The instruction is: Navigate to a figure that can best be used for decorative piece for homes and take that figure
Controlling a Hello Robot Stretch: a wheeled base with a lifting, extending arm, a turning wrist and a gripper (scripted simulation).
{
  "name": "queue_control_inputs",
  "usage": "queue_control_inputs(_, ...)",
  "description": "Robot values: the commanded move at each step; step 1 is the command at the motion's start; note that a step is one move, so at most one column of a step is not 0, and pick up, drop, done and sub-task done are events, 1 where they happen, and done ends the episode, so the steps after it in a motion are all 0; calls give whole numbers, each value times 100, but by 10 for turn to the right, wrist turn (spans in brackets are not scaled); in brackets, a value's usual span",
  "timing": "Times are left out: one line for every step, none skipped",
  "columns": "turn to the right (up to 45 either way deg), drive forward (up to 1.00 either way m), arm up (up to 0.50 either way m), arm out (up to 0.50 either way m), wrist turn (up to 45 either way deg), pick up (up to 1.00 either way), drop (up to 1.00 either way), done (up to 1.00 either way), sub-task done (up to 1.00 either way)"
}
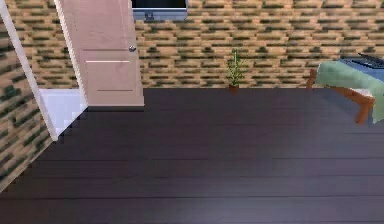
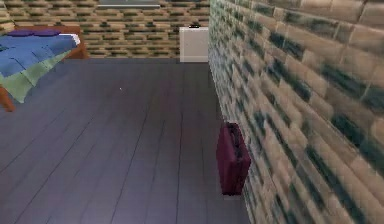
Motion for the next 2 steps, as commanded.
queue_control_inputs(-300,0,0,0,0,0,0,0,0)
queue_control_inputs(0,100,0,0,0,0,0,0,0)
